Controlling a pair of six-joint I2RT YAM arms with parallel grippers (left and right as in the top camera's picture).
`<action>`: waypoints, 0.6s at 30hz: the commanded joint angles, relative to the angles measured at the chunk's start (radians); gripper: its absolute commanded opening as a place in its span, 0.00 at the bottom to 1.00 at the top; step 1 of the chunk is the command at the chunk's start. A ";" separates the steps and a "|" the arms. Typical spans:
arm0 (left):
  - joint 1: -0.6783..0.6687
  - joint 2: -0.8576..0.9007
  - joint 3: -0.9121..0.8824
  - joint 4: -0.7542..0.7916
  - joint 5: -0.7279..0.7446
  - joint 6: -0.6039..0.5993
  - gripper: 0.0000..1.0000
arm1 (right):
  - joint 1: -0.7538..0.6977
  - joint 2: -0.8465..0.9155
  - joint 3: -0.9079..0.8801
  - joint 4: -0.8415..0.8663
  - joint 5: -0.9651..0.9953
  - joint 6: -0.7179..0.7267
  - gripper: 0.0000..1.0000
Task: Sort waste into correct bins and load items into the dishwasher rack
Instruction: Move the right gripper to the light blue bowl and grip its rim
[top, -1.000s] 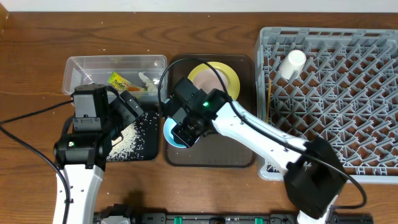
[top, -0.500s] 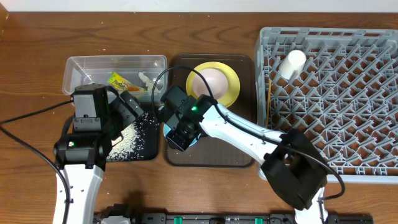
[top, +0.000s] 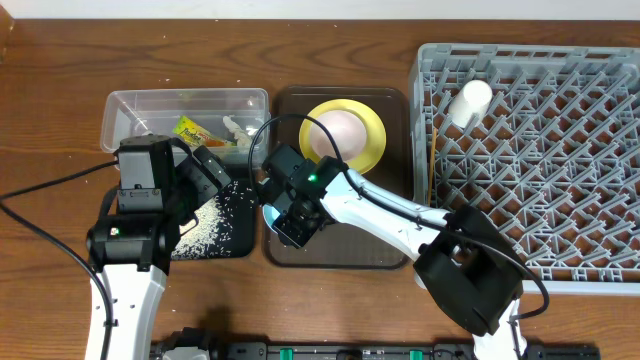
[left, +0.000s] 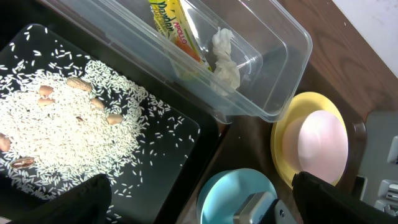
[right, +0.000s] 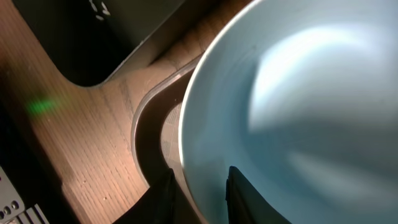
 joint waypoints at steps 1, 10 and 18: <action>0.004 0.003 0.014 0.000 -0.009 -0.001 0.95 | 0.010 0.006 -0.006 -0.023 0.042 0.010 0.24; 0.004 0.003 0.014 0.000 -0.009 -0.001 0.95 | 0.003 0.006 -0.006 -0.082 0.138 0.010 0.21; 0.004 0.003 0.014 0.000 -0.009 -0.001 0.95 | 0.000 0.006 -0.005 -0.122 0.211 0.028 0.19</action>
